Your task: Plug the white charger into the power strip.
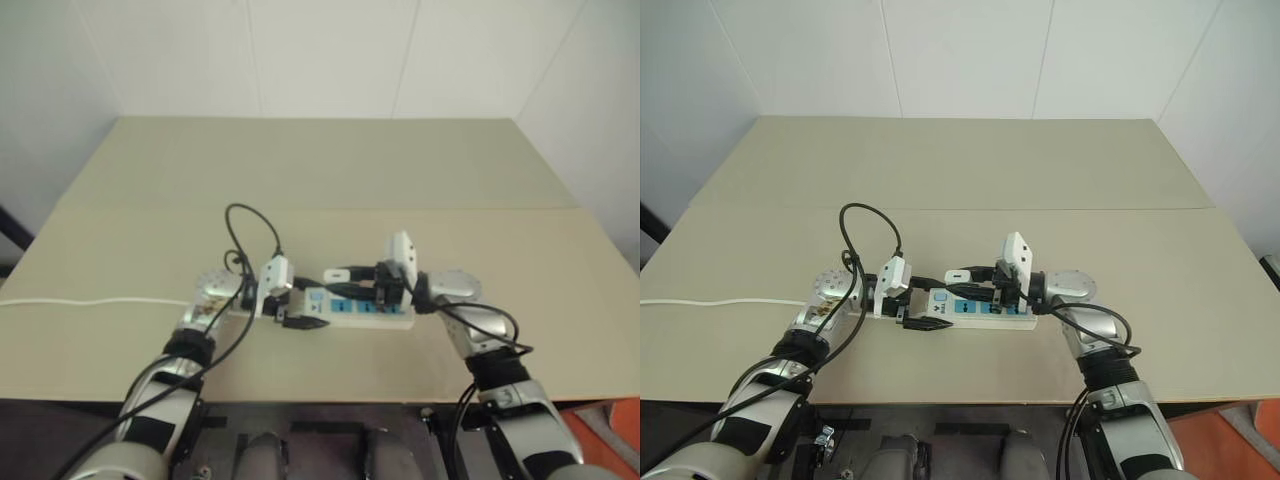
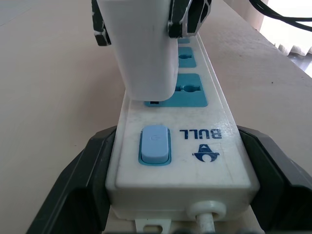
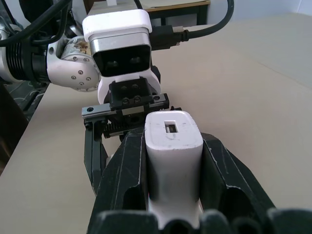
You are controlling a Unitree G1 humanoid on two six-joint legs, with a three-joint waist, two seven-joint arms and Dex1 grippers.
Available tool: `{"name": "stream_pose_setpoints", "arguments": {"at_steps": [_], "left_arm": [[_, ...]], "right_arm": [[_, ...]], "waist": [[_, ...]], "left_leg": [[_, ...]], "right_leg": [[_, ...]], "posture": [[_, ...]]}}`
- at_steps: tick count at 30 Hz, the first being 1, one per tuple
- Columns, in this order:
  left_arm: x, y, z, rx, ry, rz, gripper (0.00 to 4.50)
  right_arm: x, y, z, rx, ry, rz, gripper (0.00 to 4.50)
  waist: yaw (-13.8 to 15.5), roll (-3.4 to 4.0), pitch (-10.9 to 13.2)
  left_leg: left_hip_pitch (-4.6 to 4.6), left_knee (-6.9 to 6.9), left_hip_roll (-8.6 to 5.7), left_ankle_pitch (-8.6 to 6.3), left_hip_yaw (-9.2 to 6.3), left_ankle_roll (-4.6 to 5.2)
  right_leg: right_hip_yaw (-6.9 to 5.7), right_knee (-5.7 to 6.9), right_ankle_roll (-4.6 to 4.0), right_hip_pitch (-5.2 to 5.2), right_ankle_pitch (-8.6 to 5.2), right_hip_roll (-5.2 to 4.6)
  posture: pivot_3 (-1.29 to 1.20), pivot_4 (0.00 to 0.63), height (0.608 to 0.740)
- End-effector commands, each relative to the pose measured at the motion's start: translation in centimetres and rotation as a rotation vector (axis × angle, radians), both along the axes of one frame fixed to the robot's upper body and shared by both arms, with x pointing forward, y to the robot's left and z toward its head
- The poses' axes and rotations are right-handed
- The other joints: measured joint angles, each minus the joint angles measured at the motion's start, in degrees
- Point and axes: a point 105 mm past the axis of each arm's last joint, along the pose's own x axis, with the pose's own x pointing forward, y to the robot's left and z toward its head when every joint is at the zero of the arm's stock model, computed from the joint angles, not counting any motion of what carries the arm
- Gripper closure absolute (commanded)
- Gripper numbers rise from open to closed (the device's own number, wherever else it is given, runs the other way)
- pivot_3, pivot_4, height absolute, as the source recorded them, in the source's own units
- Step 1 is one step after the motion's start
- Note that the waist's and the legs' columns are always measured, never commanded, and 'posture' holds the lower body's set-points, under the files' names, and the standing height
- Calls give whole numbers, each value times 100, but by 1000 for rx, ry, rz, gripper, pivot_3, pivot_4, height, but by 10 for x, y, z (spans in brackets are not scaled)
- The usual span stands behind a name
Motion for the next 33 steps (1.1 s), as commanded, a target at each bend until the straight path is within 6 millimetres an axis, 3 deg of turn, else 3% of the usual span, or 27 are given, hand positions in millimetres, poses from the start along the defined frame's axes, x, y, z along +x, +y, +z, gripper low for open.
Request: {"name": "stream_pose_setpoints", "arguments": {"at_steps": [1, 33], "left_arm": [[-5, 4, -9, 41, 23, -12, 1218], [-2, 10, -8, 55, 26, 12, 1218]], "right_arm": [[2, 3, 6, 8, -40, 4, 3376], [1, -55, -47, -262, 93, -47, 3376]], "waist": [[-12, 0, 0], [45, 1, -3]], "left_leg": [[1, 0, 1, 0, 0, 0], [3, -2, -1, 0, 0, 0]], "right_leg": [[0, 0, 0, 0, 0, 1], [0, -2, 0, 11, 0, 1]], "posture": [[0, 150, 740], [0, 150, 740]]}}
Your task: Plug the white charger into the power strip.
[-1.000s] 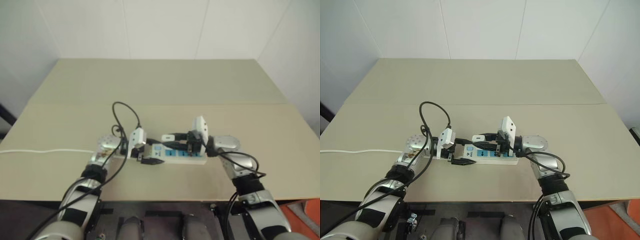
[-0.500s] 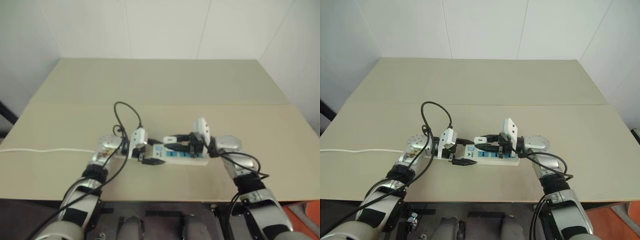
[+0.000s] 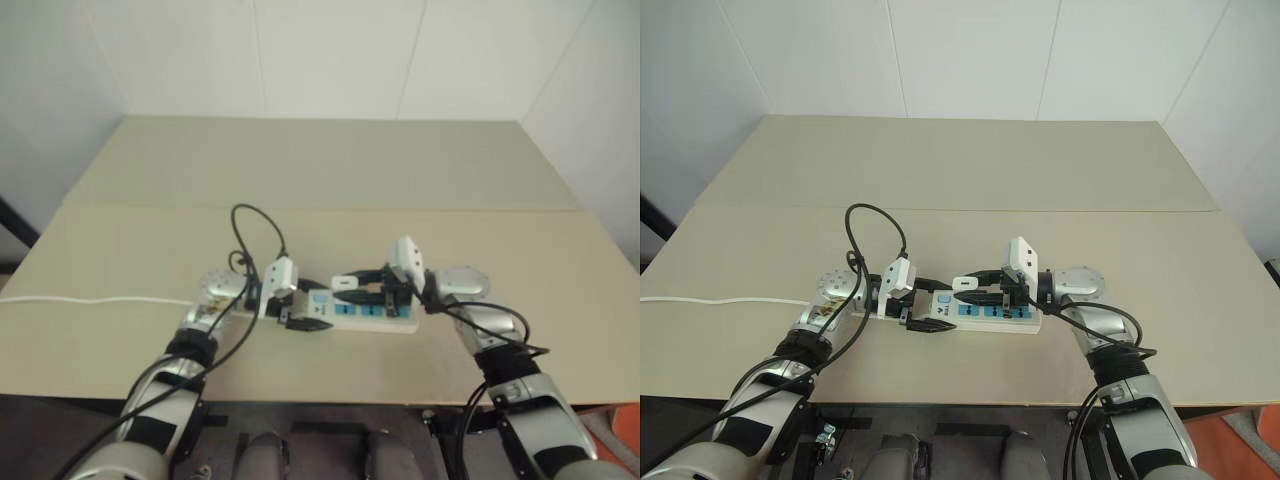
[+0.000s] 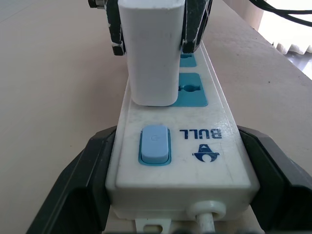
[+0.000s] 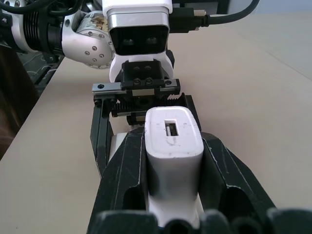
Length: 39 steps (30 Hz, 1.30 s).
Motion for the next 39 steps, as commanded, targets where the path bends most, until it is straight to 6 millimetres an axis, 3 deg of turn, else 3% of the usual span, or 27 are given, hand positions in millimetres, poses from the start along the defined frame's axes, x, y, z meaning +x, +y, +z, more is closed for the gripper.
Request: {"name": "stream_pose_setpoints", "arguments": {"at_steps": [1, 14, 20, 31, 39], "left_arm": [[0, 16, -8, 47, 22, 30, 1218], [1, 17, -7, 51, 17, 34, 1218], [1, 16, -7, 49, 16, 35, 1218], [0, 16, -9, 41, 23, 44, 1218], [2, 14, -9, 39, 28, 46, 1218]], "right_arm": [[3, -41, -39, -167, 119, -117, 3376], [0, -36, -53, -255, 145, -93, 3376], [2, -21, -52, -260, 137, -63, 3376], [1, -21, -52, -236, 143, -87, 3376], [-1, -16, -41, -172, 151, -75, 619]], "waist": [[1, 0, 0], [-4, -3, -15], [-14, -3, -18], [-19, -2, -19], [-24, -9, -21]], "left_leg": [[0, 0, 0, 0, 0, 0], [12, 0, 1, 0, 0, 0], [23, 0, 1, 0, 0, 0], [62, -8, 2, -1, 0, 1], [76, -10, 4, -2, -1, 2]], "right_leg": [[0, 0, 0, 0, 0, 0], [0, -3, 0, 9, 0, 0], [1, -6, 1, 13, -1, 0], [1, -12, 1, 52, -1, 0], [0, -16, 1, 67, -2, 1]], "posture": [[0, 150, 740], [0, 150, 740], [0, 150, 740], [0, 150, 740], [0, 150, 740]]}}
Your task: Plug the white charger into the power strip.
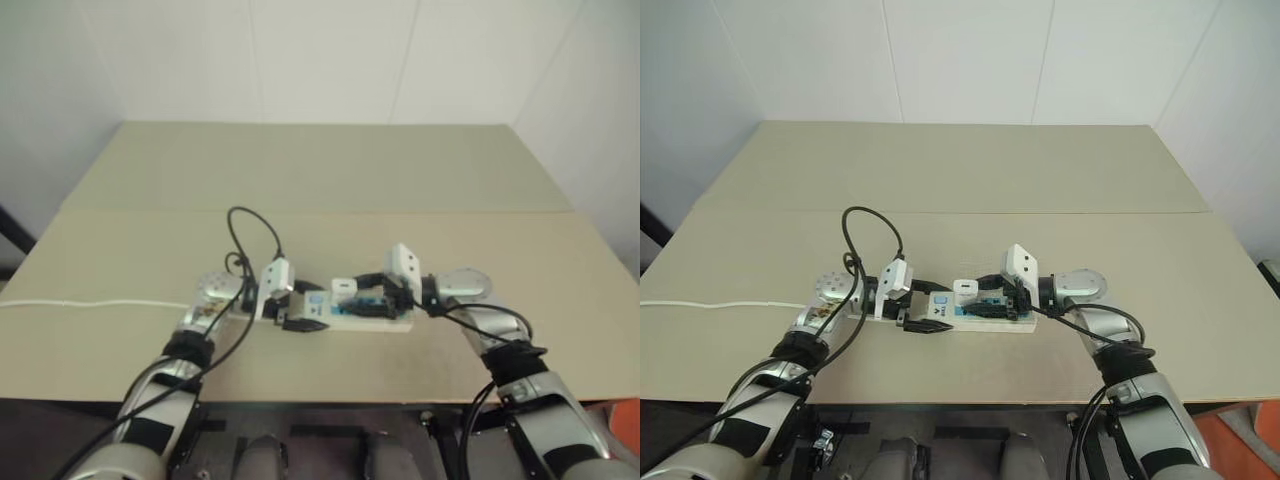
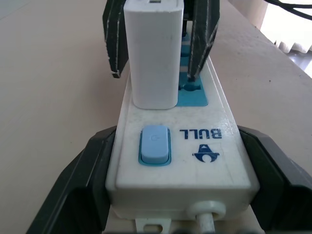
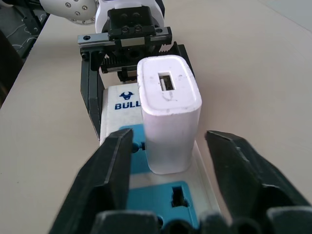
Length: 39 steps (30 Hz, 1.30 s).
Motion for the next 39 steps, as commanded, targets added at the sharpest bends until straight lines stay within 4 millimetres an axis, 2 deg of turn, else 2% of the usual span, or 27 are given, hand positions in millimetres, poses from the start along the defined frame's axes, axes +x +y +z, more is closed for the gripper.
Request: {"name": "stream_pose_setpoints", "arguments": {"at_steps": [1, 2, 8, 10, 12, 15, 19, 23, 27, 33, 39], "left_arm": [[1, 8, -4, 32, 9, 18, 1218], [1, 7, -5, 31, 10, 17, 1218], [1, 5, -4, 21, 11, 19, 1218], [3, 4, -1, 8, 12, 33, 502], [5, 3, 5, -17, 17, 36, 32], [3, 1, 21, -64, 10, 8, 32], [-3, 5, 47, -107, -39, -22, 32], [-16, 22, 72, -105, -96, -46, 32], [-29, 60, 92, -29, -116, -19, 32], [-34, 101, 106, 35, -129, 99, 32], [-42, 118, 111, 39, -101, 177, 32]], "right_arm": [[-4, -7, -21, -39, 89, -31, 316], [-4, -6, -20, -33, 87, -32, 37], [-2, -8, -9, -11, 45, -34, 37], [1, -9, -1, 0, 13, -42, 0], [2, -11, 10, 14, -16, -46, 0], [2, -18, 26, 27, -53, -45, 0], [0, -26, 44, 34, -109, -61, 0], [-8, -44, 67, 44, -163, -85, 0], [-28, -83, 85, -24, -190, -113, 0], [-48, -127, 96, -104, -192, -214, 0], [-63, -148, 93, -173, -168, -289, 0]], "waist": [[0, 0, 0], [0, 0, 0], [1, 0, 0], [1, 0, 0], [4, 0, 1], [7, 0, 3], [9, 0, 7], [6, 1, 13], [21, 8, 27], [26, 6, 30], [24, 6, 31]], "left_leg": [[0, 0, 0, 0, 0, 0], [1, 0, 0, 0, 0, 0], [0, 0, 0, 0, 0, 0], [0, 0, 0, 0, 0, 0], [-2, 0, -1, 0, 0, 0], [-20, 1, -1, 0, 0, 0], [-97, 8, -2, 3, -1, -4], [-103, 8, -2, 1, 2, -2], [-100, 7, 0, 1, 1, -1], [-91, 6, 1, 0, 2, -1], [-89, 4, 2, 0, 2, -1]], "right_leg": [[0, 0, 0, 0, 0, 0], [0, 0, 0, 0, 0, 0], [0, 0, 0, 0, 0, 0], [0, 0, 0, 0, 0, 0], [0, 0, 0, -2, 0, 0], [0, 2, 0, -19, 0, 0], [2, 27, -3, -96, 2, 0], [1, 14, -1, -95, 2, -1], [1, 7, 0, -94, 1, -1], [1, 0, 0, -88, 0, -2], [1, 2, 0, -88, 0, -2]], "posture": [[0, 150, 740], [0, 150, 740], [0, 150, 740], [0, 150, 740], [0, 150, 740], [0, 150, 740], [0, 150, 740], [0, 150, 740], [0, 150, 740], [0, 150, 740], [0, 150, 740]]}}
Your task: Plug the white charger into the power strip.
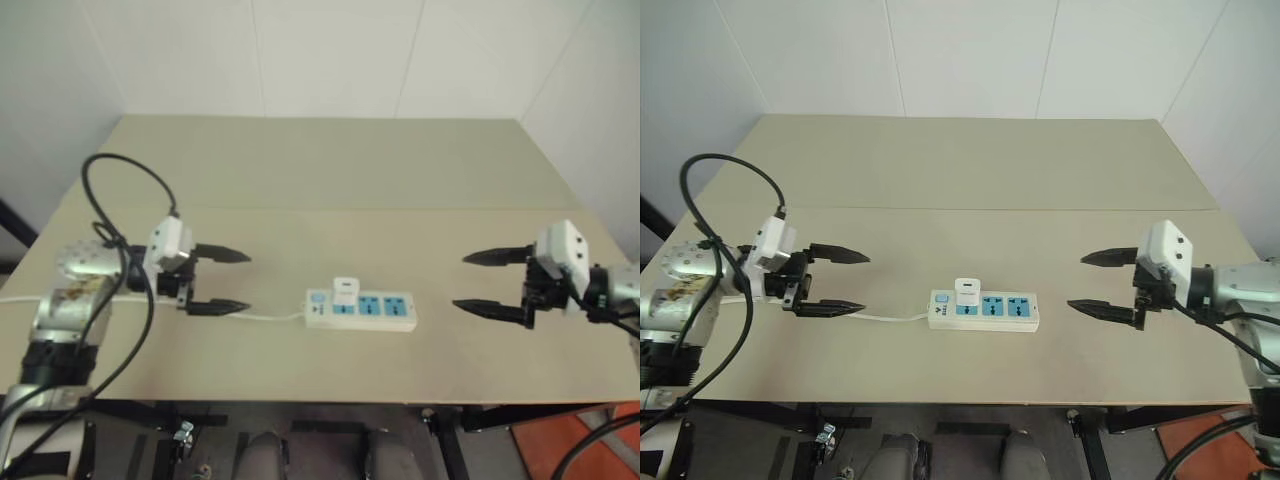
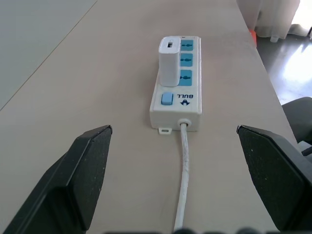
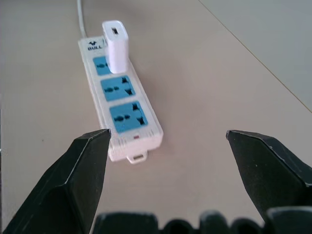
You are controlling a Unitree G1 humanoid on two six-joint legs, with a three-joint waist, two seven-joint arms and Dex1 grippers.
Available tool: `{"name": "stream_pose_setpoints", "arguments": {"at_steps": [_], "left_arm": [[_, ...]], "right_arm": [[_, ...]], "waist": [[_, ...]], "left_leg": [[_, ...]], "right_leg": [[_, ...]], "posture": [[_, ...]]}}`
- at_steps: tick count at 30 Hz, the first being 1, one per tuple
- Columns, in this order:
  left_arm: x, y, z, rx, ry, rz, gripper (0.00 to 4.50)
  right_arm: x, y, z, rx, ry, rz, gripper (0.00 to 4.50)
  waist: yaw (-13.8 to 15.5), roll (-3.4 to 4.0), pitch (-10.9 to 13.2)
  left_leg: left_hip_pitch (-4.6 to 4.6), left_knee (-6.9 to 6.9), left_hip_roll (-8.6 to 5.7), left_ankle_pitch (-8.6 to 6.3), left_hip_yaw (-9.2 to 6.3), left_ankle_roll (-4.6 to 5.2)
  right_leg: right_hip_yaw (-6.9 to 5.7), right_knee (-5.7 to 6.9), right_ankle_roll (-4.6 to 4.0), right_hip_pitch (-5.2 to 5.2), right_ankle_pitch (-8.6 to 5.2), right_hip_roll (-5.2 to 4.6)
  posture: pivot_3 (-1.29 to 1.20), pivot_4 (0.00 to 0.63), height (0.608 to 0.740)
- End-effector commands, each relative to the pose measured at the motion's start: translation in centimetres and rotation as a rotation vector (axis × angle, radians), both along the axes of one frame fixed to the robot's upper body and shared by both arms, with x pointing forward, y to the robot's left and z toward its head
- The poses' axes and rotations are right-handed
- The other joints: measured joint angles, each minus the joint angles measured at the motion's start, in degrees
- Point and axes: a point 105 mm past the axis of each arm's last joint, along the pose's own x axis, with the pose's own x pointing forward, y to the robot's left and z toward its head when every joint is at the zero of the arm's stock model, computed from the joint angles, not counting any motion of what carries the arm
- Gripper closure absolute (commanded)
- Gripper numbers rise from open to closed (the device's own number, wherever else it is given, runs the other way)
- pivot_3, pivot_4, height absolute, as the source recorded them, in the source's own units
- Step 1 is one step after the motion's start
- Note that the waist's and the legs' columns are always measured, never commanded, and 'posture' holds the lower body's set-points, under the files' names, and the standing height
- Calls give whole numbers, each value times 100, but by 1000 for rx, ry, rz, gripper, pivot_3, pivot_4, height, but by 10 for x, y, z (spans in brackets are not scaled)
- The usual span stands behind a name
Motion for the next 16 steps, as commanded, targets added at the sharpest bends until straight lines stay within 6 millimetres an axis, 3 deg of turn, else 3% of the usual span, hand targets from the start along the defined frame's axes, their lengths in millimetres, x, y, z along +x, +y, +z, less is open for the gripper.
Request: {"name": "stream_pose_setpoints", "arguments": {"at_steps": [1, 16], "left_arm": [[-7, 5, 12, -12, -29, 19, 32], [-3, -7, 8, -35, -30, 20, 32]], "right_arm": [[-8, -6, 13, -27, -49, -25, 0], [-15, -4, 14, -41, -65, -45, 0]], "waist": [[-2, 0, 0], [6, -2, 2]], "left_leg": [[-1, 0, 0, 0, 0, 0], [0, 0, -1, 0, 1, 0]], "right_leg": [[0, 0, 0, -1, 0, 0], [2, -1, 0, 0, 0, 0]], "posture": [[0, 150, 740], [0, 150, 740]]}}
